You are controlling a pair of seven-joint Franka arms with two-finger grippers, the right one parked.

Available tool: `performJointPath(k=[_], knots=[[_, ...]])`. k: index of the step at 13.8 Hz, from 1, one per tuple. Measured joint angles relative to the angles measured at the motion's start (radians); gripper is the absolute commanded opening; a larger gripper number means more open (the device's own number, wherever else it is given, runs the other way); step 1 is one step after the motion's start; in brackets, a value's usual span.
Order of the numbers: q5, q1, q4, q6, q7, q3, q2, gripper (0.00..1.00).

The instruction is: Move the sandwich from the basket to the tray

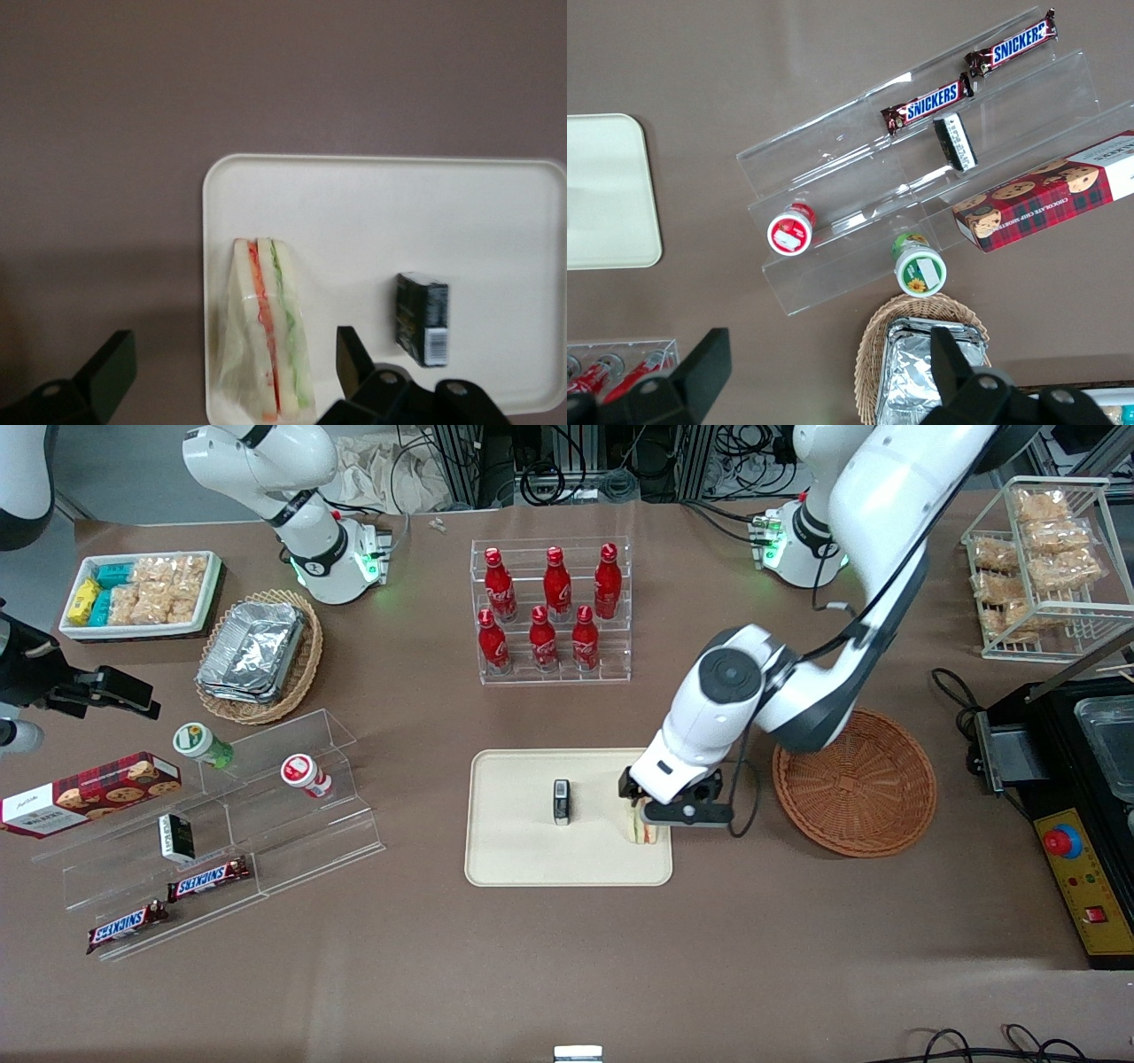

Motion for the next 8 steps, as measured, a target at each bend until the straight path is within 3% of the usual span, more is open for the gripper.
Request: performJointPath(k=[4, 6, 8], knots=[[-0.158, 0.012, 0.009, -0.257, 0.054, 0.029, -0.237, 1.0], [-0.257, 0.004, 0.037, -0.432, 0.191, 0.128, -0.338, 1.0], [-0.312, -0.001, 0.085, -0.601, 0.349, 0.266, -0.414, 1.0]])
